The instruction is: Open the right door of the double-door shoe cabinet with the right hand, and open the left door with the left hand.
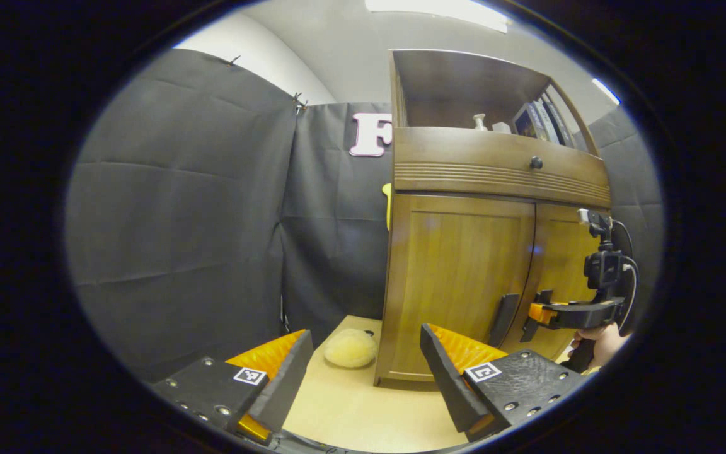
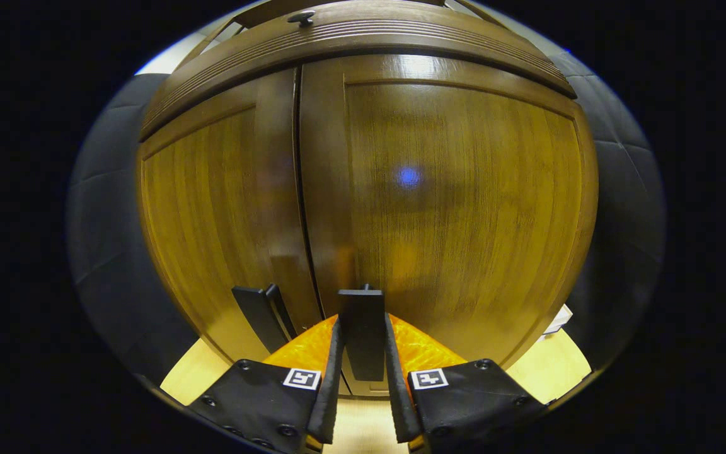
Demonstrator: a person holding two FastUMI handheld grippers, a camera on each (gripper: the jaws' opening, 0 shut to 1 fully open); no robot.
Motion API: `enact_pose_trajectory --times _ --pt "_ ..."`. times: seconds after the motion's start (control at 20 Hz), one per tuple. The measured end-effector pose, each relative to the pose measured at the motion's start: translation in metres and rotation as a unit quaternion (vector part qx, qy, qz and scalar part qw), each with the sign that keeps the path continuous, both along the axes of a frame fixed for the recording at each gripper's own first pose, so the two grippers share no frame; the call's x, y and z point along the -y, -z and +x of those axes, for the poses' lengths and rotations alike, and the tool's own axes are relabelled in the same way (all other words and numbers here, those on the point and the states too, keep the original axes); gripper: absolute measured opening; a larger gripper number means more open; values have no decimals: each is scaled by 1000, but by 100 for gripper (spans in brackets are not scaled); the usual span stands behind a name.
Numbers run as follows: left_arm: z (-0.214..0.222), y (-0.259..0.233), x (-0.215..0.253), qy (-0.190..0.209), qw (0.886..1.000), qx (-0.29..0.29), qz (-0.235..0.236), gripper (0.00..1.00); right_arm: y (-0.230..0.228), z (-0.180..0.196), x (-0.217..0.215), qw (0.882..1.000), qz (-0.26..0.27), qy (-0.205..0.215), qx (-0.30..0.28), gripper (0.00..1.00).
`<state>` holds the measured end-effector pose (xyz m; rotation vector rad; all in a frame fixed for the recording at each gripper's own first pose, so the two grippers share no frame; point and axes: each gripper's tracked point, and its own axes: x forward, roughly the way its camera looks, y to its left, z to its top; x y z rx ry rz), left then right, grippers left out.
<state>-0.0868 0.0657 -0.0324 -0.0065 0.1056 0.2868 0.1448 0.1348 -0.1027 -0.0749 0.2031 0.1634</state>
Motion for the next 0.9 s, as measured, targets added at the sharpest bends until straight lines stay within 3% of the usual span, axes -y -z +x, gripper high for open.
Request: enact_pose_trajectory --times 0.2,0.3,0.35,0.65,0.9 --pt "-1 1 6 7 1000 -1 -2 100 3 5 0 1000 9 7 -14 38" --pt "0 -1 7 10 1000 0 3 100 -1 3 0 1000 4 8 -10 28" --pt "0 -2 6 12 1000 1 4 100 -1 5 1 1000 -4 4 -10 29" --pt "-1 1 17 28 1000 3 -4 100 2 1 -1 999 -3 -33 -21 10" --pt "-7 0 30 56 998 6 -9 100 -4 1 1 999 -1 -39 -23 10"
